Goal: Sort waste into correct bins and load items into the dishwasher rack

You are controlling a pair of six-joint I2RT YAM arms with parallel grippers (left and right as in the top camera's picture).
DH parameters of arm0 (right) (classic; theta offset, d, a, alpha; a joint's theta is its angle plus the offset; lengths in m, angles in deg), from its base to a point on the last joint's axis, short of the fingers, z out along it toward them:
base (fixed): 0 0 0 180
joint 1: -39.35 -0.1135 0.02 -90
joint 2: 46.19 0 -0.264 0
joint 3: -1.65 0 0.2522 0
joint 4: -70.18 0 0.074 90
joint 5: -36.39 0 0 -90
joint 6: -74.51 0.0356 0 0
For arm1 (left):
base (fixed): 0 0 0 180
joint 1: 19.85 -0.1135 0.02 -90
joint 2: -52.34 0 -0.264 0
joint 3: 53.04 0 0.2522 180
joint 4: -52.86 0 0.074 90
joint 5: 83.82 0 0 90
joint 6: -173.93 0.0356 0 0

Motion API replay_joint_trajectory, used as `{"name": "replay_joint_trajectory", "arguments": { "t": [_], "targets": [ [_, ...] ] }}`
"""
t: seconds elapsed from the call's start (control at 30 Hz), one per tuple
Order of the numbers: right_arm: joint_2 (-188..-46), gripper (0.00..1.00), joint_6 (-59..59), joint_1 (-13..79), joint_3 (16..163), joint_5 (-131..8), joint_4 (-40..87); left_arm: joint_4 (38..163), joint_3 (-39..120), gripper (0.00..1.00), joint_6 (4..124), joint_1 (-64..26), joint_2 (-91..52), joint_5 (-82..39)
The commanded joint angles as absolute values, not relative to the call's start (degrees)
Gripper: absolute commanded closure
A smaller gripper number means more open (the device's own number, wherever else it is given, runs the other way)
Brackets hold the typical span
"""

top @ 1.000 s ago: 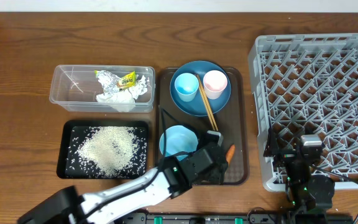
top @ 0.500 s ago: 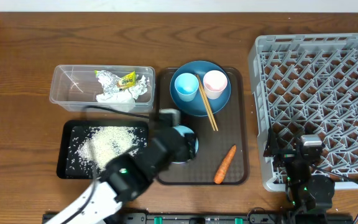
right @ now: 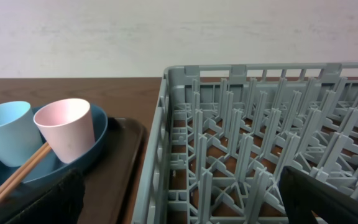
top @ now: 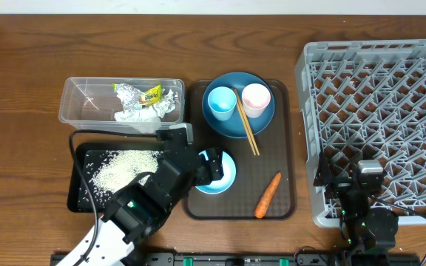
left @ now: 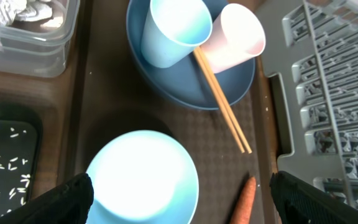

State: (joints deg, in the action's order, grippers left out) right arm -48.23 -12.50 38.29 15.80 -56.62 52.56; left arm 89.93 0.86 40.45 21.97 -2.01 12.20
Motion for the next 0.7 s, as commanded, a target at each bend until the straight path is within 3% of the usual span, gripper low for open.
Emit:
{"name": "replay_joint_trajectory", "arguments": {
  "t": [0.0, 0.67],
  "targets": [
    [-48.3, 0.01, -12.8, 38.4, 15.7, -56.7, 52.3, 90.2, 1.9, 0.05, 40.8, 21.8, -3.1, 13.1],
    [-48.3, 0.01, -12.8, 38.4, 15.7, -56.7, 52.3, 90.2, 1.9, 0.0, 40.8, 21.8, -6.4, 13.1]
  ]
}}
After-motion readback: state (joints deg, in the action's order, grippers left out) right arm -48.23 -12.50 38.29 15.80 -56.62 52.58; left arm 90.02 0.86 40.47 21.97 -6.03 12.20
